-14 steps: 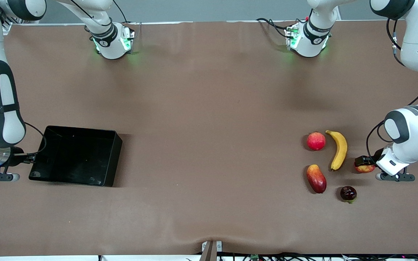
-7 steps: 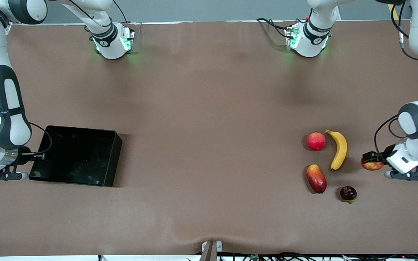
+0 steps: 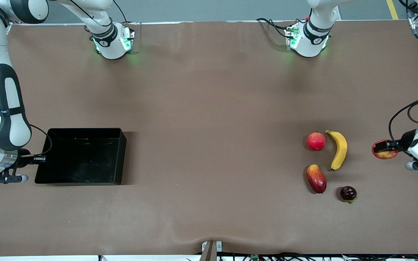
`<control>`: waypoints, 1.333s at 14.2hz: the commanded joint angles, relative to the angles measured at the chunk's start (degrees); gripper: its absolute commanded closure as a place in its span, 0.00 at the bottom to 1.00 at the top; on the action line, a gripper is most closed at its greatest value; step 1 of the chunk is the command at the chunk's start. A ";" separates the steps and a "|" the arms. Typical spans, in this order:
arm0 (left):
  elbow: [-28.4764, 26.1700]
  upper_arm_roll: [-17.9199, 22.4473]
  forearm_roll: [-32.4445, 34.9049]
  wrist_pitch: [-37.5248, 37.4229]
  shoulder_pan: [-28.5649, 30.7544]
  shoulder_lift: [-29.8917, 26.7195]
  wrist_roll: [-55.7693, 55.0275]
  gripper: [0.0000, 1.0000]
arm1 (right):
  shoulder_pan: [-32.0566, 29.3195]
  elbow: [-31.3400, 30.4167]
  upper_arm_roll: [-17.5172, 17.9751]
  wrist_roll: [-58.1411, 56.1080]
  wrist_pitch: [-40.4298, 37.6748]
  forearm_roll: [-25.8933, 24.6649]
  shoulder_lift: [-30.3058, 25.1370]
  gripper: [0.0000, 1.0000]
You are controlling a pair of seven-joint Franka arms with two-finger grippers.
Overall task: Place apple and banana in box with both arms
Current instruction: 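Lift the apple with the left gripper while the right gripper drags the box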
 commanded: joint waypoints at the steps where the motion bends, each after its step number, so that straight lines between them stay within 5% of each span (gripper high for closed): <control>1: 3.46 -0.33 -0.30 -4.71 -0.01 -0.31 -3.07 1.00 | 0.83 3.74 2.91 -4.36 -9.47 0.87 -5.71 1.00; 6: 5.22 -3.14 -0.30 -6.82 -0.01 -1.36 -7.12 1.00 | 4.79 4.47 6.09 -4.19 -23.31 3.58 -11.80 1.00; 10: 5.31 -7.18 -0.39 -7.79 -0.01 -3.12 -10.11 1.00 | 10.32 4.29 6.44 -2.88 -22.98 4.47 -11.55 1.00; 19: 6.98 -19.58 0.05 -5.95 -2.98 -1.45 -30.84 1.00 | 19.55 4.65 6.44 23.38 -21.84 4.91 -11.11 1.00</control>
